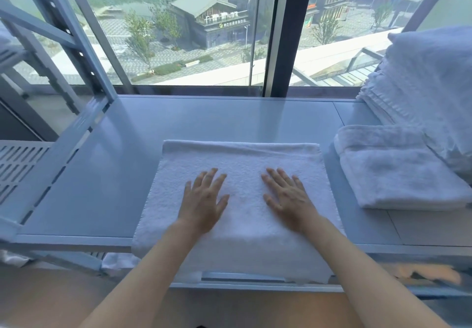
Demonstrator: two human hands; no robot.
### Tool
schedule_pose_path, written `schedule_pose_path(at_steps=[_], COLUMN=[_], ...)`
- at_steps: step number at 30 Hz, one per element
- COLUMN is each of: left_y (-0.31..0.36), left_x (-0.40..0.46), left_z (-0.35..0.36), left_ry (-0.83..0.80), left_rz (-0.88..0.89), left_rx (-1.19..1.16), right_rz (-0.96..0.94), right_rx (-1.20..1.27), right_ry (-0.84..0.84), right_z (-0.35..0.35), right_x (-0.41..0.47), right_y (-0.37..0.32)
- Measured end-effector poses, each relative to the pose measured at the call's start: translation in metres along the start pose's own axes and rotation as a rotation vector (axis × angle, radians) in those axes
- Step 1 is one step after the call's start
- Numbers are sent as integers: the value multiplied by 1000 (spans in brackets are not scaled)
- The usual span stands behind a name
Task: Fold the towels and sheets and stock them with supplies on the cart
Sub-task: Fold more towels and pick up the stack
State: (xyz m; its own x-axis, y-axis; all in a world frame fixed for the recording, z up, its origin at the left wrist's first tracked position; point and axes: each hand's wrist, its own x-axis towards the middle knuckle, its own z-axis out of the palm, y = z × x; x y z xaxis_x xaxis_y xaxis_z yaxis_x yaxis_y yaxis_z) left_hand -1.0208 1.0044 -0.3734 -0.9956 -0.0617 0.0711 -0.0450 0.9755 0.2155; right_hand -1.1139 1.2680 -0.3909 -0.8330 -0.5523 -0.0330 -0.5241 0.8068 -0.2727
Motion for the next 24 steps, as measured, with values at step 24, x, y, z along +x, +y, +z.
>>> schedule_pose_path(at_steps=[24], left_y=[-121], left_x=[102], left_z=[-25], left_ry=[-207], left_rz=[-392], left_rx=[76], right_rz=[2], right_rx=[-36], right_ry=[23], right_z=[3], right_x=[0], right_y=[-3])
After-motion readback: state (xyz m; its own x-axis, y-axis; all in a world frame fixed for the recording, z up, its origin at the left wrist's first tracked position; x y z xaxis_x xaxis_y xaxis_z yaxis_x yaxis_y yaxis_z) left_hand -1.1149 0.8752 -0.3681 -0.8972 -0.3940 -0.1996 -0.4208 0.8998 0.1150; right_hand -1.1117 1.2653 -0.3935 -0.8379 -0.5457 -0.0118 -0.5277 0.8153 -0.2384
